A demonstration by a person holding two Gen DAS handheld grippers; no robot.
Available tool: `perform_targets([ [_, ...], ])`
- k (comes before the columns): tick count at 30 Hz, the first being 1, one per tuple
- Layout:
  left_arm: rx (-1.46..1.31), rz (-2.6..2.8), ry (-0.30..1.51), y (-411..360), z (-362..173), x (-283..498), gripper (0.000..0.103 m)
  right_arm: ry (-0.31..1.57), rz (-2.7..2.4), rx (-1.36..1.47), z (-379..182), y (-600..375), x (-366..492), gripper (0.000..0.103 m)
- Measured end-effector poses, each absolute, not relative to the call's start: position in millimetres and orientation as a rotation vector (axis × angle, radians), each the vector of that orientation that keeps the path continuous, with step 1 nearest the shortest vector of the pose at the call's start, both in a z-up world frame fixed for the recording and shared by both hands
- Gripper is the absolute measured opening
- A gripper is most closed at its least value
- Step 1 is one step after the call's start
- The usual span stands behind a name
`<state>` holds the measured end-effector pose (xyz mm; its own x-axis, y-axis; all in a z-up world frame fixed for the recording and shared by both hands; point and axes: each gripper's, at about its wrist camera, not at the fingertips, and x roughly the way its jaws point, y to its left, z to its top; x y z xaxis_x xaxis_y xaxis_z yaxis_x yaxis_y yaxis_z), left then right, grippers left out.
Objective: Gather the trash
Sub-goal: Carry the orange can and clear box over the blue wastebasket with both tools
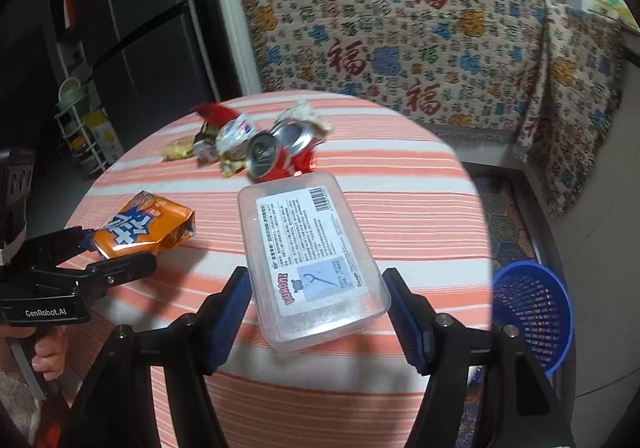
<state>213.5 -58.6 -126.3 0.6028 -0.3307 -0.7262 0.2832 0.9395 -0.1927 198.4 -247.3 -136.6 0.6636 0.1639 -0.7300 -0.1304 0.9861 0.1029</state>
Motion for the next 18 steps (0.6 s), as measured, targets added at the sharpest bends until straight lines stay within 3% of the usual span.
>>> perform_targets([
  [11, -0.010, -0.556, 0.832, -190.6, -98.2, 245.9, 0.075, 0.803, -0.112, 0.125, -115.6, -410.8, 182.3, 0.068],
  [18, 0.043, -0.696, 0.850, -301.1, -112.5, 275.3, 0.075, 0.868, -0.256, 0.240, -139.5, -514.1, 187.2, 0.068],
])
